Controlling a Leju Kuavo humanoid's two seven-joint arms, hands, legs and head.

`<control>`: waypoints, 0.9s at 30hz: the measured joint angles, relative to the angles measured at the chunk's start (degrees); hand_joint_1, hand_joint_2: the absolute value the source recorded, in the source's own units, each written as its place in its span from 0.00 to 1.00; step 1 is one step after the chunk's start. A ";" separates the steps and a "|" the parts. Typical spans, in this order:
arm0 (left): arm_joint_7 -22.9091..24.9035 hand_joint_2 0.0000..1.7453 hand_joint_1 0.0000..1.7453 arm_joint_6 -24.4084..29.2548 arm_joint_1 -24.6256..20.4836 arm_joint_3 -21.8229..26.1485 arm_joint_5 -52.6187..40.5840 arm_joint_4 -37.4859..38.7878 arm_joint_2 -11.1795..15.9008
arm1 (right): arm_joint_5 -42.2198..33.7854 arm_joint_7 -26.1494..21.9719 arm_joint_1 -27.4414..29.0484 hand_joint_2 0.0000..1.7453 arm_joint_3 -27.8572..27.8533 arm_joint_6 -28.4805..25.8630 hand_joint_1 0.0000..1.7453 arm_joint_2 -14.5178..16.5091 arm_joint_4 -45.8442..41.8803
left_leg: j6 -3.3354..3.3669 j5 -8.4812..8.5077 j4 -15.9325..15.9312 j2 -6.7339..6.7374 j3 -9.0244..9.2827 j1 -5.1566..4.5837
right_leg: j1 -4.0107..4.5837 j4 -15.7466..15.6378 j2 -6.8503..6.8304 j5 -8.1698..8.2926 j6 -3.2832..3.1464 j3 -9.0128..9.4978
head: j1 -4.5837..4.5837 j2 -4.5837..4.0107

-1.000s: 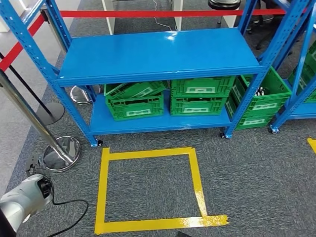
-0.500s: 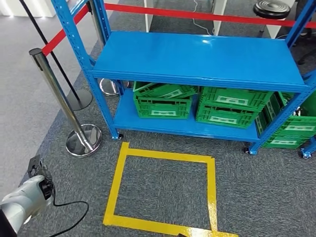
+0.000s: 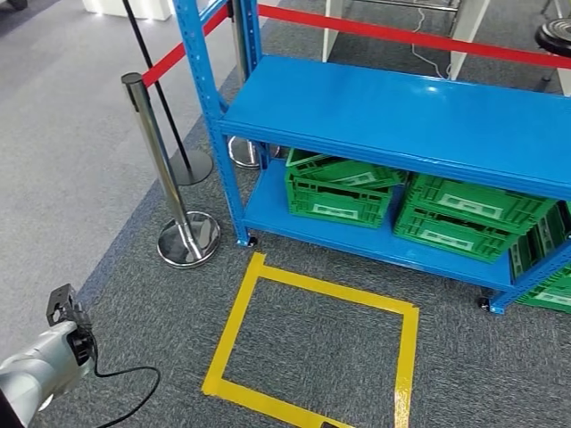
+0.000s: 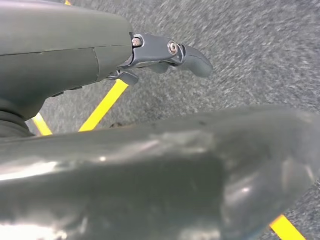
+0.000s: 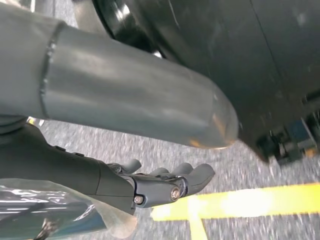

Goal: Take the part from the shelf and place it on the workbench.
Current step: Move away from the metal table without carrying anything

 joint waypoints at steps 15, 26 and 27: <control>0.00 0.00 0.00 -0.12 0.02 -0.01 0.00 -0.18 -0.34 | 0.00 0.01 0.01 0.00 -0.10 0.02 0.00 -0.09 -0.16 | 1.14 -0.73 -0.43 -5.87 0.50 0.24 | -0.10 0.86 7.22 2.97 0.31 -4.31 | 0.68 0.01; -58.80 0.00 0.00 2.92 38.37 19.39 -68.57 -16.48 -14.25 | -32.34 -28.89 6.32 0.00 -19.41 -17.41 0.00 -0.41 -0.76 | -0.83 -6.88 14.53 -5.03 -5.73 1.17 | -0.98 -0.22 8.14 0.52 -0.64 -0.05 | -2.40 0.00; -61.48 0.00 0.00 2.14 39.83 24.80 -78.70 -17.18 -15.43 | -32.08 -28.57 6.78 0.00 -20.96 -17.59 0.00 -0.60 -0.77 | -0.93 -5.08 11.99 -4.90 -5.04 1.38 | -0.79 -0.19 7.57 0.26 -0.56 0.13 | -2.31 0.00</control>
